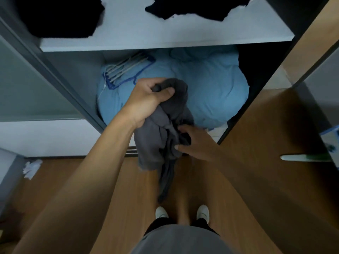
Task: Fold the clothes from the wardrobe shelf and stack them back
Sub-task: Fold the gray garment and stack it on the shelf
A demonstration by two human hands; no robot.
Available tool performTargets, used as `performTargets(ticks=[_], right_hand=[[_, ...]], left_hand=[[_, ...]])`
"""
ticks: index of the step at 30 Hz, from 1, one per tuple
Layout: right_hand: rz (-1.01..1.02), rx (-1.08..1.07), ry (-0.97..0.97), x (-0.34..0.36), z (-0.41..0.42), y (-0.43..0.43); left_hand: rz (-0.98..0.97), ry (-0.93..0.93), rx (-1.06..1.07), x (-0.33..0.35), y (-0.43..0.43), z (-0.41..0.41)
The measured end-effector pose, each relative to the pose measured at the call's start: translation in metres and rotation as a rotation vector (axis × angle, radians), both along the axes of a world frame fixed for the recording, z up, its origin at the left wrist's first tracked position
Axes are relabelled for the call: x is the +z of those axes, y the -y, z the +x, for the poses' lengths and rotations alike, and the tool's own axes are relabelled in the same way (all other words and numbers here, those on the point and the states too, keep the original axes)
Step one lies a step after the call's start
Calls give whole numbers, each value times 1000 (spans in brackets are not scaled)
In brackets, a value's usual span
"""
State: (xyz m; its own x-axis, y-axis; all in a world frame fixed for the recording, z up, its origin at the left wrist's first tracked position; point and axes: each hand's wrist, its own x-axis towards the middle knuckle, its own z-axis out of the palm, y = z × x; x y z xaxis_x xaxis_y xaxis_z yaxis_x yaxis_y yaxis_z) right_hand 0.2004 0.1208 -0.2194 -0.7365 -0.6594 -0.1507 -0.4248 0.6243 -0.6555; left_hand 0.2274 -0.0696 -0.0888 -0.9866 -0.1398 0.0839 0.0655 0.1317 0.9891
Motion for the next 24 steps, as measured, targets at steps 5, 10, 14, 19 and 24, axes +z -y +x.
performTargets(ticks=[5,10,14,19,24], right_hand=[[41,43,-31,-24,10,5],[-167,-169,-340,-25,-7,-6],[-199,-44,-282,-22,-22,-20],[-110,211,-261,-30,-38,-13],[-128,189,217,-26,-37,-10]], left_hand=[[-33,-25,-34,14,12,9],[-468,58,-177,24,24,18],[-474,24,-218,30,28,23],[-480,-43,-294,35,29,24],[-345,-128,-195,28,30,27]])
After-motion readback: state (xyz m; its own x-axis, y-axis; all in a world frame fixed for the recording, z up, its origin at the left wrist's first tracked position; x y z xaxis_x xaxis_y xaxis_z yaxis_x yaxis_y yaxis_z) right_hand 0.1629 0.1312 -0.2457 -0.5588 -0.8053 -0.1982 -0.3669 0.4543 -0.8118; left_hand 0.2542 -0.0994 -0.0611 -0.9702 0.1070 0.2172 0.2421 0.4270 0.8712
